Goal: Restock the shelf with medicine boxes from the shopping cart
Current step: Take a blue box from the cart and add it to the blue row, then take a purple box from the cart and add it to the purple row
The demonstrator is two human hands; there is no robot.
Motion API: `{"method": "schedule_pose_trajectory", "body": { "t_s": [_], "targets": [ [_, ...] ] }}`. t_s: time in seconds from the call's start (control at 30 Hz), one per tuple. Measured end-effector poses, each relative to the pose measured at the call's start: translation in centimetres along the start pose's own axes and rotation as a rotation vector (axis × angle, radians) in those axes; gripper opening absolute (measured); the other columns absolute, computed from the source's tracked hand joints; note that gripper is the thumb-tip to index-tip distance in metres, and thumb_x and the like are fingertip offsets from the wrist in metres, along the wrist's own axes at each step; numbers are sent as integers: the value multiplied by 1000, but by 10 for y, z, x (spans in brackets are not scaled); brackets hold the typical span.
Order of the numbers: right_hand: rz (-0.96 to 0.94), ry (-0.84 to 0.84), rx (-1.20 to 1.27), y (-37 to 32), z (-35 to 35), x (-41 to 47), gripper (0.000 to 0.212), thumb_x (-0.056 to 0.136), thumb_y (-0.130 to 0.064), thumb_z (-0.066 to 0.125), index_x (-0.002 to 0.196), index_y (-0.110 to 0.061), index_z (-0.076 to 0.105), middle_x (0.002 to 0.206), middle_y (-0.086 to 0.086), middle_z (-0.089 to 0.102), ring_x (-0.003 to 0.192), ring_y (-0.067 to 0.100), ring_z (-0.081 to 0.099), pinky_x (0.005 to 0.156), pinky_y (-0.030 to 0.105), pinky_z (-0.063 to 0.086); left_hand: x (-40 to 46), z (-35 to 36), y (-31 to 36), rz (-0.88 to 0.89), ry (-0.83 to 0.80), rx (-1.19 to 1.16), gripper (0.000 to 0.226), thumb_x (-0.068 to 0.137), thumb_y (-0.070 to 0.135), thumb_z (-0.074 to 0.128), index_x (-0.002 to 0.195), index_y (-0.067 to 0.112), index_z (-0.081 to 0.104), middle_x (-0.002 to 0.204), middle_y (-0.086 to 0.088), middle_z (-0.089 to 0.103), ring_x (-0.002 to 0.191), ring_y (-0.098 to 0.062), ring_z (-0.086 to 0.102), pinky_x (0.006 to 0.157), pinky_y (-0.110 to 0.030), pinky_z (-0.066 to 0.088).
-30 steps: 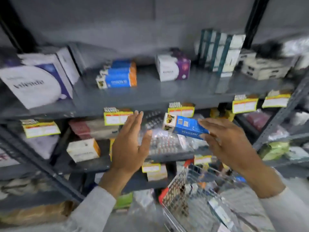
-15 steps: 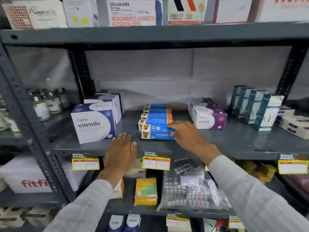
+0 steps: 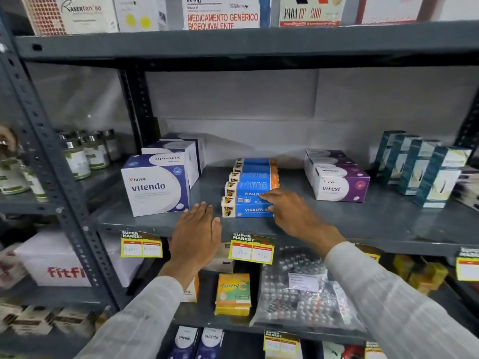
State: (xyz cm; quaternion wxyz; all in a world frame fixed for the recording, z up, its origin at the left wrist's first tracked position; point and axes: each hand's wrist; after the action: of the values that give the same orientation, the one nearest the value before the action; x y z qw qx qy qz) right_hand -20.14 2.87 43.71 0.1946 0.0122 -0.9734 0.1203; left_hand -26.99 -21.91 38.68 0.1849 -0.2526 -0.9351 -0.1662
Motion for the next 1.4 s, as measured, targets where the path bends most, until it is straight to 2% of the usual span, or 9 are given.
{"method": "schedule_pose_trajectory", "body": {
  "t_s": [0.1,0.23,0.37,0.47,0.7,0.87,0.97,1.13,1.4],
  "targets": [
    [-44,81,8,4,-2,-14,49,96,-5,57,143,-16,54,151,6,51,139,25,46,115,42,41,-3,-6,3,-43,60,-138,62,103,46,23,149,14,49,157,-8,48,148,-23,40,125,-41,25],
    [-116,383,40,9,-10,-59,42,91,7,59,130,-8,66,136,9,65,130,26,57,113,39,44,-24,-18,24,-126,323,-438,46,104,30,42,145,14,56,147,-8,59,140,-24,52,115,-44,43],
    [-105,671,58,27,-2,-133,40,83,16,56,114,-2,74,120,12,71,119,28,64,109,36,47,-64,-9,61,-3,561,-537,43,99,18,51,139,6,60,144,-11,60,140,-24,51,115,-40,42],
    [-71,700,68,49,15,-194,34,82,19,57,104,2,76,110,15,73,107,33,68,97,44,53,-106,29,93,144,516,-530,45,96,8,54,140,-1,56,149,-16,54,146,-31,43,119,-46,37],
    [292,369,89,130,74,-347,34,82,4,53,104,-6,77,106,9,75,102,25,68,98,26,49,-233,165,170,304,-157,-524,53,98,21,57,148,8,50,158,-9,46,150,-25,37,121,-46,34],
    [699,13,104,191,129,-459,34,82,-12,52,106,-16,76,106,6,76,97,29,70,86,35,54,-312,249,207,339,-674,-326,58,102,42,37,149,10,50,158,-10,46,149,-25,40,125,-30,13],
    [939,-289,145,219,165,-522,37,83,-13,61,118,-18,72,117,9,74,104,32,71,91,37,54,-337,289,229,300,-929,-247,59,104,44,32,154,14,42,164,-7,37,153,-23,31,125,-34,14],
    [1101,-758,185,232,220,-589,66,79,-22,74,141,-17,54,136,14,62,122,33,61,100,37,50,-360,328,241,259,-1024,-83,64,99,51,34,155,20,39,161,-4,42,148,-23,38,122,-39,29],
    [1110,-771,167,213,315,-680,105,59,-31,91,145,-16,32,137,12,53,122,35,53,90,54,58,-373,337,238,172,-957,-73,52,94,43,52,144,27,55,142,6,63,125,-18,62,92,-33,52]
  ]
}}
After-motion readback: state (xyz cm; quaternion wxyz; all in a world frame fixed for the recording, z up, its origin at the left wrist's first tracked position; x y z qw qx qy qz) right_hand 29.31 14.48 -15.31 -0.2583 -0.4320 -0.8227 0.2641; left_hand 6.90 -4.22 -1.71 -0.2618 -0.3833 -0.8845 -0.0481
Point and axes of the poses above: each hand's wrist, its own x-axis towards the middle knuckle, its own z-axis out of the palm, y = z × x
